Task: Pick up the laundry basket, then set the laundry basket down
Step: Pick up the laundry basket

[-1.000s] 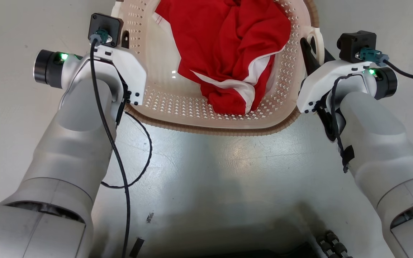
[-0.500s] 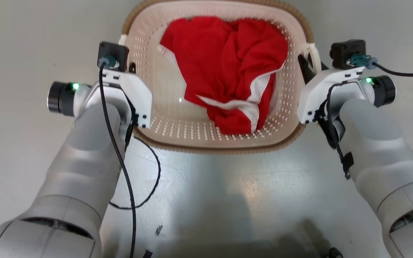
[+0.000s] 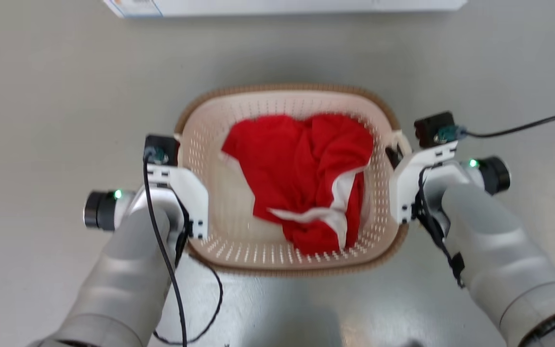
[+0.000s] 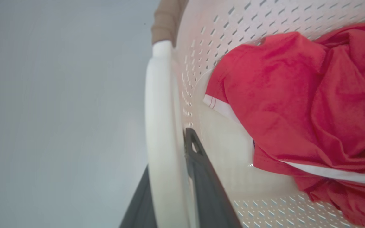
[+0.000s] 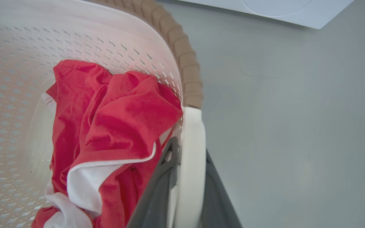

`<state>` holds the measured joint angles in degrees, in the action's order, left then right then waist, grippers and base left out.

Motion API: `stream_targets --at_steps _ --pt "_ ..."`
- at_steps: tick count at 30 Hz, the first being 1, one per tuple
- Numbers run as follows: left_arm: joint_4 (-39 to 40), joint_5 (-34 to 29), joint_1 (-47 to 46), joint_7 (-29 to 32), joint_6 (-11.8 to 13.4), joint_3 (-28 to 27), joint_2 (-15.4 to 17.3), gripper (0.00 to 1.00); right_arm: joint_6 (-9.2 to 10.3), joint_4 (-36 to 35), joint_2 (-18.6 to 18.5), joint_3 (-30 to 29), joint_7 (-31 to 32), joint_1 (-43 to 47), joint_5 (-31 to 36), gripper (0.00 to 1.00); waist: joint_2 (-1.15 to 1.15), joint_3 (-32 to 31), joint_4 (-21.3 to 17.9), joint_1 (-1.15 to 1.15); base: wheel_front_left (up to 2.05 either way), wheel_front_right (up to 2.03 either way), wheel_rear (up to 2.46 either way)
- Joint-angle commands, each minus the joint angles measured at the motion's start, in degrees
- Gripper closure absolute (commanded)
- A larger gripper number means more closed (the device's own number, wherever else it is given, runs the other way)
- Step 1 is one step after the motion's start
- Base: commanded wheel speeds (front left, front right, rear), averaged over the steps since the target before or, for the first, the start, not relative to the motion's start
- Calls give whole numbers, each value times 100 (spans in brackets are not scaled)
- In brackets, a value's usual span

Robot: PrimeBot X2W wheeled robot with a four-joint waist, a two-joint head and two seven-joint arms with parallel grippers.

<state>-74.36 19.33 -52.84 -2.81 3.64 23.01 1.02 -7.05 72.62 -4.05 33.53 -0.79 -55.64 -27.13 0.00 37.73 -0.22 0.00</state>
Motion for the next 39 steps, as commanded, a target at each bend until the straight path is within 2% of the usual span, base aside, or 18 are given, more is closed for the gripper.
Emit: stream_targets --at_steps 1,15,22,30,39 --pt "99 105 218 22 118 6 187 100 -44 -142 117 192 79 378 -67 100 0 -423 51 0 0 0 0" --pt "163 975 1667 518 185 714 187 100 -44 -622 117 1058 707 1689 -925 100 0 -2365 20 0 0 0 0" --pt "267 1241 2177 732 174 1032 186 100 -44 -620 117 1350 924 2074 -1203 100 0 -3037 62 0 0 0 0" --pt "427 1548 2656 1017 164 1494 186 100 -44 -611 117 1643 1115 2475 -1476 100 0 -3651 146 0 0 0 0" --pt "514 1859 2752 1164 277 1845 186 100 -44 -691 117 1909 1210 2538 -1677 100 0 -3829 127 0 0 0 0"
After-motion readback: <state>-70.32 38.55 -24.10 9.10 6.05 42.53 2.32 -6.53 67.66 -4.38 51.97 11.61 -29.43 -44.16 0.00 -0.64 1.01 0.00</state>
